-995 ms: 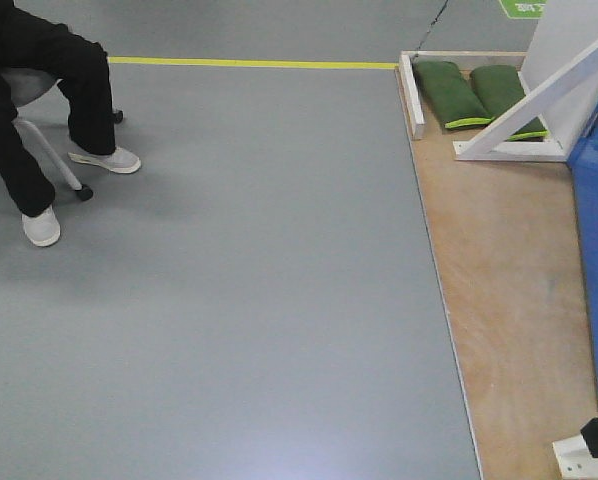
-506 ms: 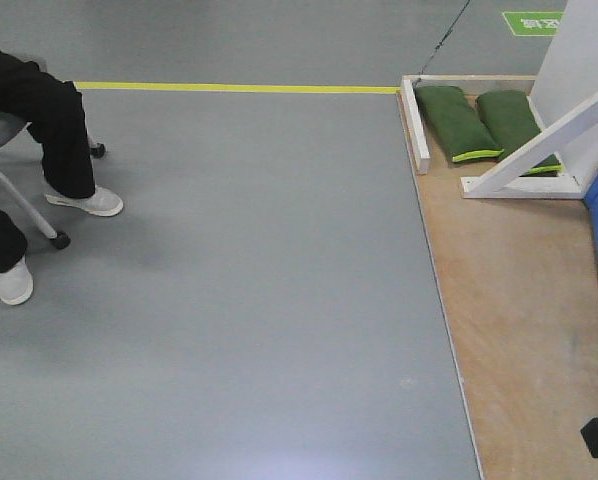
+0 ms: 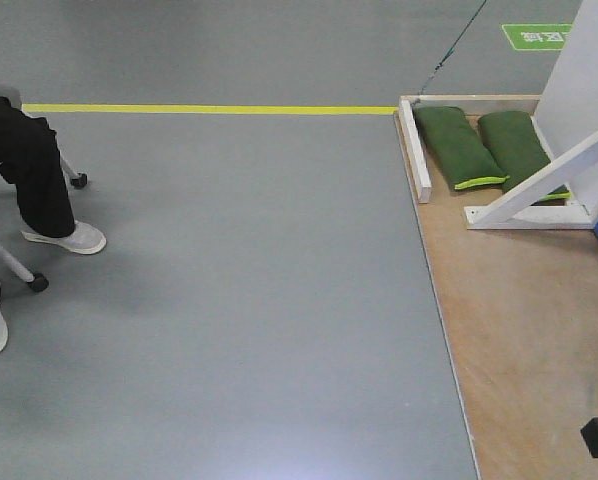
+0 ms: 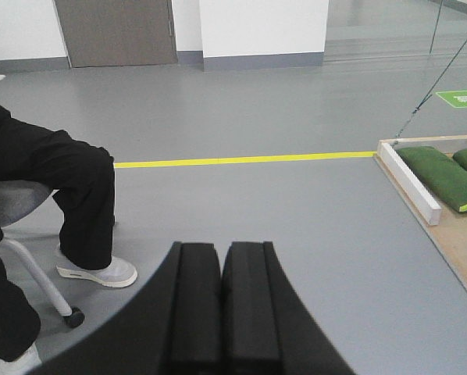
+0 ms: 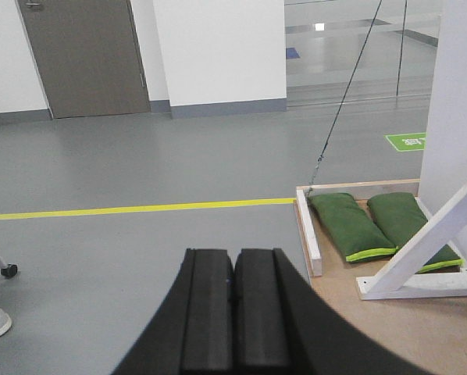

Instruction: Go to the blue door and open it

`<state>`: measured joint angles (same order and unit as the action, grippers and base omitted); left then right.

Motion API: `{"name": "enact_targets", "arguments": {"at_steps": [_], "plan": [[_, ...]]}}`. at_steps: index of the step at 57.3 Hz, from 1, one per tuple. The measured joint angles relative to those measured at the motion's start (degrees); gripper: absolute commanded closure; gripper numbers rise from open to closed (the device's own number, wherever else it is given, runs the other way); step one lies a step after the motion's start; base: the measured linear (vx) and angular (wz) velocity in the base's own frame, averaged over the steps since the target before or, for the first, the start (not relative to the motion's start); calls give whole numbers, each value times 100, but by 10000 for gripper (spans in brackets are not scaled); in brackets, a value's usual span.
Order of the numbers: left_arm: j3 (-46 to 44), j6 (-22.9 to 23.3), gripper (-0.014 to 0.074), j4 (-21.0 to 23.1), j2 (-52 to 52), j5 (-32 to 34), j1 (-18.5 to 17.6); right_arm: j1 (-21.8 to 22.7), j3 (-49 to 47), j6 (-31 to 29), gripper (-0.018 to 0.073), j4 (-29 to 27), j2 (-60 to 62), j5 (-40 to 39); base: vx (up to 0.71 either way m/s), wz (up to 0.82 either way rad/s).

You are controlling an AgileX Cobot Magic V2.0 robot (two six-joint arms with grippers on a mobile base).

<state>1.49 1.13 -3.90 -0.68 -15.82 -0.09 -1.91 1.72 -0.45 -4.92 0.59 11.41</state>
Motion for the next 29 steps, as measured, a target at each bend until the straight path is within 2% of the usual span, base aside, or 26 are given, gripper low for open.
{"name": "enact_targets", "arguments": {"at_steps": [29], "plan": [[0,0,524,0,0,0,0,0,0,0,547,0,0,0,5,-1]]}}
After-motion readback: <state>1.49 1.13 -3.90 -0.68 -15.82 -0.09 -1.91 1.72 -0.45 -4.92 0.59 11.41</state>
